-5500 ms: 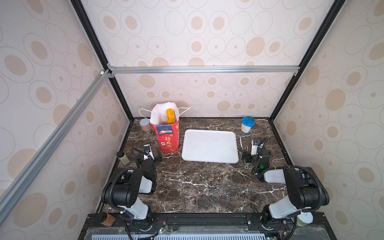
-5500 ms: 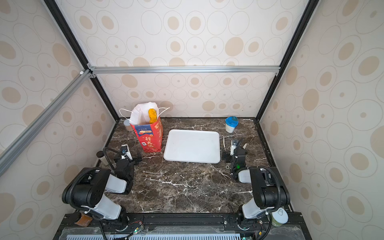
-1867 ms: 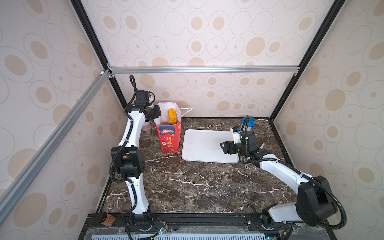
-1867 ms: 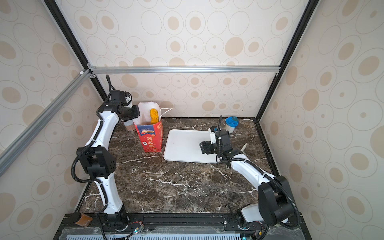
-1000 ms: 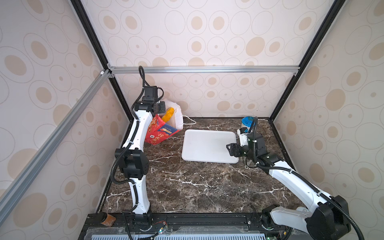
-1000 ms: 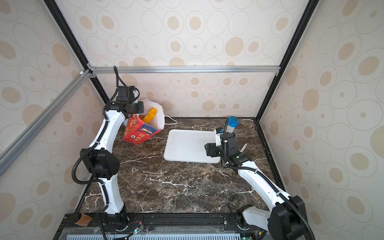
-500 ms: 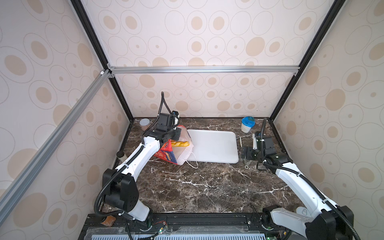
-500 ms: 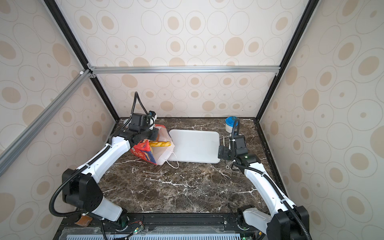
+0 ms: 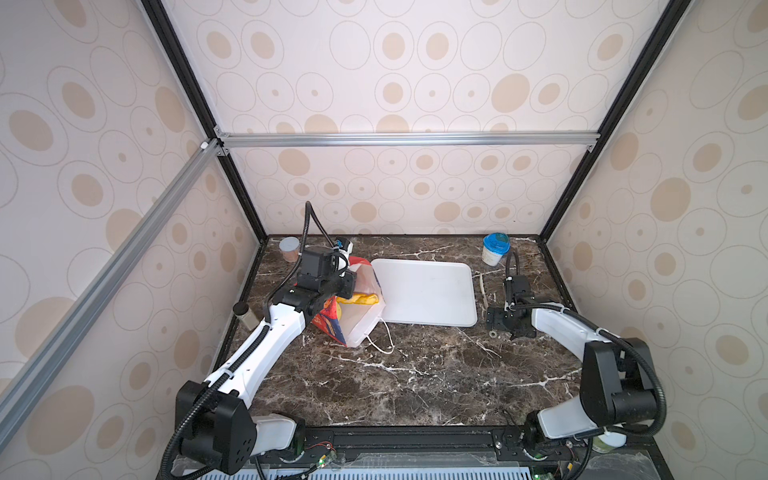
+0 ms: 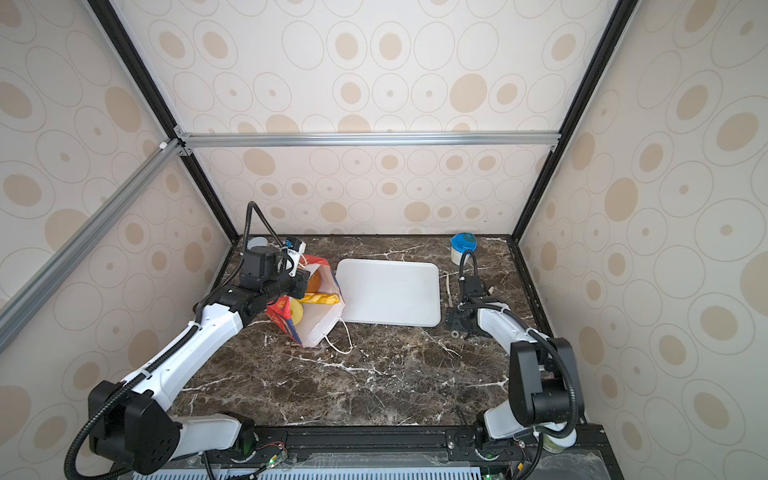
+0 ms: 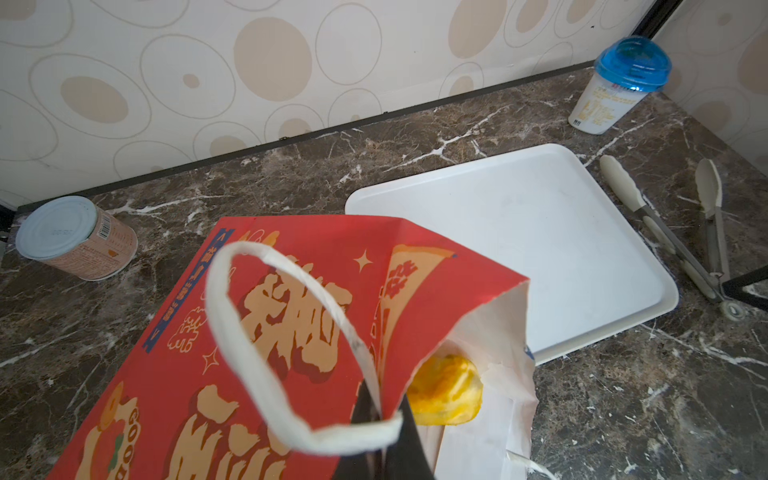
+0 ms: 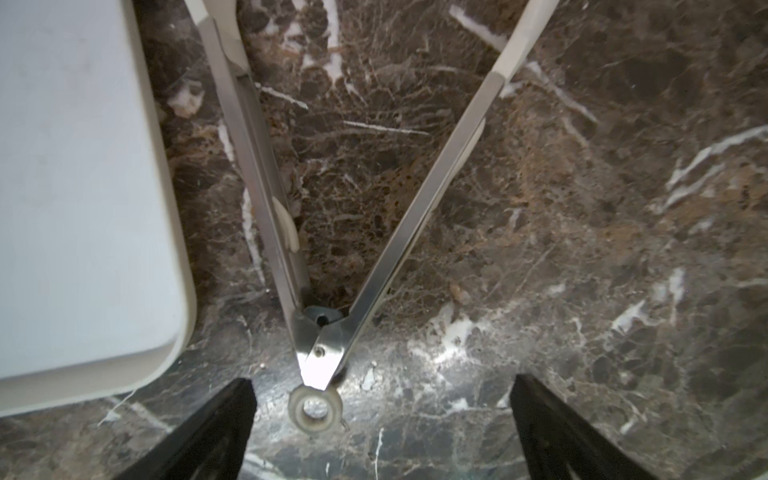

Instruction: Take the fake bread out of the paper bag

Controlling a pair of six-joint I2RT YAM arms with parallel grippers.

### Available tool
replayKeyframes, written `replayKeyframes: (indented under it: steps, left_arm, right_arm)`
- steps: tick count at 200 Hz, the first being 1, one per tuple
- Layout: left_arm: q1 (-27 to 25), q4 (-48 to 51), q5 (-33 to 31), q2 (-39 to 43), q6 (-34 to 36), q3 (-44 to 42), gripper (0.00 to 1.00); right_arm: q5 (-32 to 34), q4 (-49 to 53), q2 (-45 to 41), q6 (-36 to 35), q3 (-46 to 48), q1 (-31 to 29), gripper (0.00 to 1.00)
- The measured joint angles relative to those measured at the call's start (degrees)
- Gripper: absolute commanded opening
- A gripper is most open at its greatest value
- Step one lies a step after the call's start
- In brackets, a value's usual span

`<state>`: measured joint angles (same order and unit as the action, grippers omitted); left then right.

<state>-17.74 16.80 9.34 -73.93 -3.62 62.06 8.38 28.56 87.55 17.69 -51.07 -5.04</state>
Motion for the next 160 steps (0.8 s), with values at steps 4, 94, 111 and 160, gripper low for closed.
replayKeyframes:
  steps: [4, 94, 111, 160]
  left_arm:
    - [0.00, -0.15, 0.04, 0.22, -0.02, -0.13, 0.00]
    - [0.00, -1.75, 0.94, 1.14, -1.18, -1.33, 0.00]
    - [0.00, -2.08, 0.90, 1.20, -1.40, -1.49, 0.00]
    - [0.00, -2.29, 0.85, 2.51, -1.49, -1.99, 0.00]
  right_arm:
    - [-0.22, -0.13, 0.59, 0.02, -0.48, 0.13, 1.00]
    - [-1.99, -0.74, 14.78, -0.09, -11.72, 1.68, 0.98]
    - [-2.60, -0.50, 15.85, 0.07, -12.31, 2.25, 0.96]
    - [-3.23, 2.36, 19.56, -0.07, -16.94, 2.71, 0.83]
